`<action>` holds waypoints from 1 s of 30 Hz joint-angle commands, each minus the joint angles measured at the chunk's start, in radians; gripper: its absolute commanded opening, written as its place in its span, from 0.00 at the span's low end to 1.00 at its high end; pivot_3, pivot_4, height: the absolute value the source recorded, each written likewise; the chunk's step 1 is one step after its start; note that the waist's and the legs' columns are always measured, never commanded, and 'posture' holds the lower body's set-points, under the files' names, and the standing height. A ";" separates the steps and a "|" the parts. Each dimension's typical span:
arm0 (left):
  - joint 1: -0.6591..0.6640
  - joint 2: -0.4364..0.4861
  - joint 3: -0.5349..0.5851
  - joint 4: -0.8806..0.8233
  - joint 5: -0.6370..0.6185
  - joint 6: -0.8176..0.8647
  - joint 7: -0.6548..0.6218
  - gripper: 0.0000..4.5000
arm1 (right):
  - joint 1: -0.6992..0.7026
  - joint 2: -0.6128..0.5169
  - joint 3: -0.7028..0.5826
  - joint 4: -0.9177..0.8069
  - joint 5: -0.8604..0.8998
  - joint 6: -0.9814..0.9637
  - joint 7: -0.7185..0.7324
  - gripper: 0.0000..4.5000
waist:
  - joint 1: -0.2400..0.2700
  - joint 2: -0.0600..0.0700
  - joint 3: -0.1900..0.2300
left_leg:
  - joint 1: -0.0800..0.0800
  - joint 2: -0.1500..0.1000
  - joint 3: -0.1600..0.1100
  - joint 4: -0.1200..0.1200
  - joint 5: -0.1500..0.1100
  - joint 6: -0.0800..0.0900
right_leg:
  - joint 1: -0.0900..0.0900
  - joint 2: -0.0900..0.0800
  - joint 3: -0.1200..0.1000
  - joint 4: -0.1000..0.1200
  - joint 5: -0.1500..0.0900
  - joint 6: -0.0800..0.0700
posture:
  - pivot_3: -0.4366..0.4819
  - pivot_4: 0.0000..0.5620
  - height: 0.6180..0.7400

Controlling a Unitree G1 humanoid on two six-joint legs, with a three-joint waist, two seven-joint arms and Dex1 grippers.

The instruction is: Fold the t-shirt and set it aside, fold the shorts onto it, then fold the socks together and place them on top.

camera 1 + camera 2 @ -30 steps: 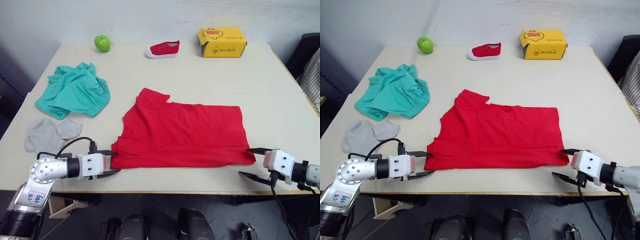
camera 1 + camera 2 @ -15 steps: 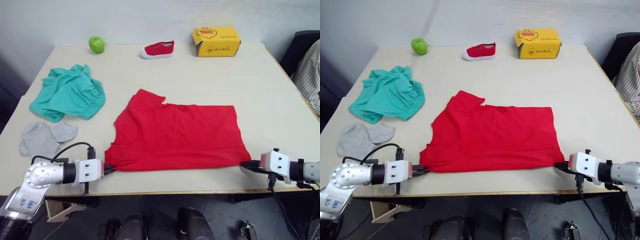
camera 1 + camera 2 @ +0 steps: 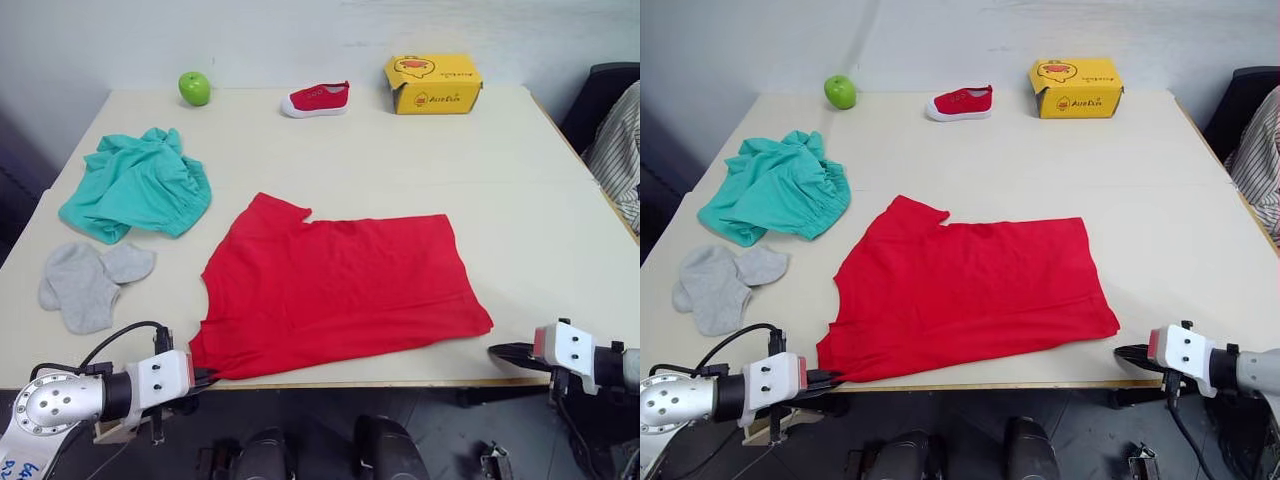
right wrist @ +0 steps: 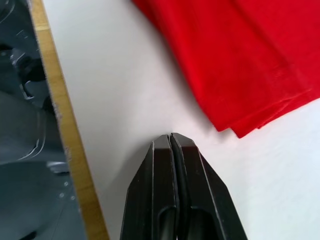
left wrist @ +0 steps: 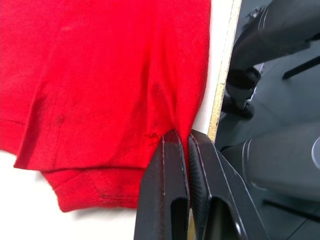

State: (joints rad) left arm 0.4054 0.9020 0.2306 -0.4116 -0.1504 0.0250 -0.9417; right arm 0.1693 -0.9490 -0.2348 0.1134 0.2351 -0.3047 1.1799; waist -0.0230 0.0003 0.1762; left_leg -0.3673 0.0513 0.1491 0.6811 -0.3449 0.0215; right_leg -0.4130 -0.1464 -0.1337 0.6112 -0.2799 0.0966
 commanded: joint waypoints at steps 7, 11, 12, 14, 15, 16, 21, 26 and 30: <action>-0.082 -0.038 -0.010 0.034 0.011 -0.007 0.036 0.00 | -0.031 -0.034 -0.036 0.007 0.035 -0.017 0.032 0.36 | 0.000 0.000 0.000 | 0.000 -0.001 0.000 0.000 0.000 0.001 | 0.000 -0.001 0.000 0.000 0.000 0.000 | 0.48 0.27 1.00; -0.079 -0.058 -0.013 0.022 0.020 -0.003 0.052 0.00 | -0.056 -0.044 -0.030 0.046 0.012 -0.081 0.035 0.66 | -0.001 0.000 0.000 | -0.001 -0.002 0.001 0.000 0.000 0.001 | 0.000 0.000 -0.001 0.000 0.000 0.001 | 0.48 0.27 1.00; -0.078 -0.061 -0.013 0.021 0.020 -0.003 0.054 0.00 | -0.062 -0.045 -0.026 0.054 0.006 -0.090 0.035 0.74 | -0.002 0.000 0.000 | -0.001 -0.002 0.001 0.000 0.000 0.001 | 0.000 0.000 -0.001 0.000 0.000 0.001 | 0.48 0.27 1.00; -0.071 -0.071 -0.018 0.022 0.024 -0.003 0.058 0.00 | -0.086 -0.046 -0.002 0.085 -0.028 -0.124 0.030 0.74 | -0.002 0.000 0.000 | -0.001 -0.002 0.001 0.000 0.000 0.001 | 0.000 0.000 -0.001 0.000 0.000 0.001 | 0.48 0.27 1.00; -0.067 -0.074 -0.020 0.020 0.025 -0.003 0.059 0.00 | -0.095 -0.045 0.006 0.096 -0.039 -0.137 0.030 0.74 | -0.002 0.000 0.000 | -0.001 -0.002 0.001 0.000 0.000 0.002 | 0.000 0.001 -0.001 0.000 0.001 0.001 | 0.48 0.27 1.00; -0.064 -0.076 -0.023 0.016 0.027 -0.001 0.061 0.00 | -0.105 -0.042 0.016 0.105 -0.049 -0.154 0.032 0.74 | -0.002 0.000 0.000 | 0.000 -0.002 0.001 0.000 0.000 0.002 | 0.000 0.001 -0.001 0.000 0.001 0.001 | 0.48 0.27 1.00; -0.060 -0.087 -0.033 0.000 0.030 0.012 0.072 0.00 | -0.158 -0.020 0.067 0.145 -0.074 -0.236 0.035 0.74 | -0.003 0.000 0.000 | 0.000 -0.002 0.001 0.001 0.001 0.002 | 0.000 0.000 0.000 0.000 0.001 0.001 | 0.48 0.27 1.00; -0.061 -0.092 -0.036 -0.004 0.030 0.021 0.077 0.00 | -0.234 0.010 0.126 0.195 -0.122 -0.302 -0.004 0.74 | -0.005 -0.001 0.000 | 0.001 -0.002 0.001 0.001 0.001 0.002 | 0.001 0.000 -0.001 0.001 0.001 0.001 | 0.48 0.27 1.00; -0.058 -0.093 -0.032 -0.005 0.030 0.025 0.079 0.00 | -0.278 0.019 0.160 0.229 -0.150 -0.327 -0.024 0.74 | -0.006 -0.001 0.000 | 0.002 -0.002 0.001 0.001 0.001 0.001 | 0.001 0.000 0.000 0.001 0.001 0.001 | 0.48 0.27 1.00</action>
State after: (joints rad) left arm 0.3365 0.8116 0.2038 -0.3894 -0.1186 0.0459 -0.8645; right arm -0.1071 -0.9378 -0.0936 0.3263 0.1107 -0.6181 1.1687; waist -0.0288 -0.0008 0.1762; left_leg -0.3656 0.0498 0.1500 0.6819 -0.3435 0.0226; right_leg -0.4117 -0.1468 -0.1337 0.6126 -0.2791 0.0979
